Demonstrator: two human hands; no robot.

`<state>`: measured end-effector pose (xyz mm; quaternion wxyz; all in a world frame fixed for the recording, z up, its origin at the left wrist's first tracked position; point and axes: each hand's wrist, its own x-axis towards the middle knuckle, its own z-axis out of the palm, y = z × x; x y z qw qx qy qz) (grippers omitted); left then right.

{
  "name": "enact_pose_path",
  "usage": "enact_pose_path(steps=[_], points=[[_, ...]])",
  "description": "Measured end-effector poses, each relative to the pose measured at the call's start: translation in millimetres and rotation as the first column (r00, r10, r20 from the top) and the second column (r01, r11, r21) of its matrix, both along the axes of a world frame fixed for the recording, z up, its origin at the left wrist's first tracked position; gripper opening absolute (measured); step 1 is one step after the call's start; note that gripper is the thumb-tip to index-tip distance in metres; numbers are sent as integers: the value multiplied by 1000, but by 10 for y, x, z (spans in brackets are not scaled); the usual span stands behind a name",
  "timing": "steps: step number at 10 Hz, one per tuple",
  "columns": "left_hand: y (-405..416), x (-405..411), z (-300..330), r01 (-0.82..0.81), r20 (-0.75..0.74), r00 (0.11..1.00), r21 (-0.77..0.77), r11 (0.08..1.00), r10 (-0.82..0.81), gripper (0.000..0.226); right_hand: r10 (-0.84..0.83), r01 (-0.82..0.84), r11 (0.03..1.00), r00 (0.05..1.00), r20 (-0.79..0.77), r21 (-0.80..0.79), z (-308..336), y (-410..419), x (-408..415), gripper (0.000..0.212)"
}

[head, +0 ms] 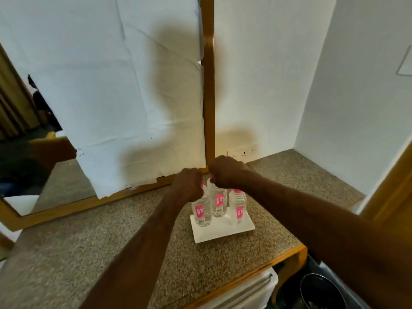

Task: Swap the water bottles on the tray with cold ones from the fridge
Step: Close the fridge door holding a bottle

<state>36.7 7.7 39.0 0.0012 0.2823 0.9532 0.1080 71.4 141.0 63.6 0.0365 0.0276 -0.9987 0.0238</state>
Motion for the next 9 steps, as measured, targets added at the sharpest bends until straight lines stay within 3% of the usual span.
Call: enact_pose_path(steps=[4, 8, 9], points=[[238, -318, -658, 36, 99, 994, 12, 999, -37, 19, 5, -23, 981, 996, 92, 194, -755, 305, -318, 22], [354, -311, -609, -34, 157, 986, -96, 995, 48, 28, 63, -92, 987, 977, 201, 134, -768, 429, -326, 32], [378, -316, -573, -44, 184, 981, -116, 992, 65, 38, 92, -110, 992, 963, 255, 57, -714, 467, -332, 36]])
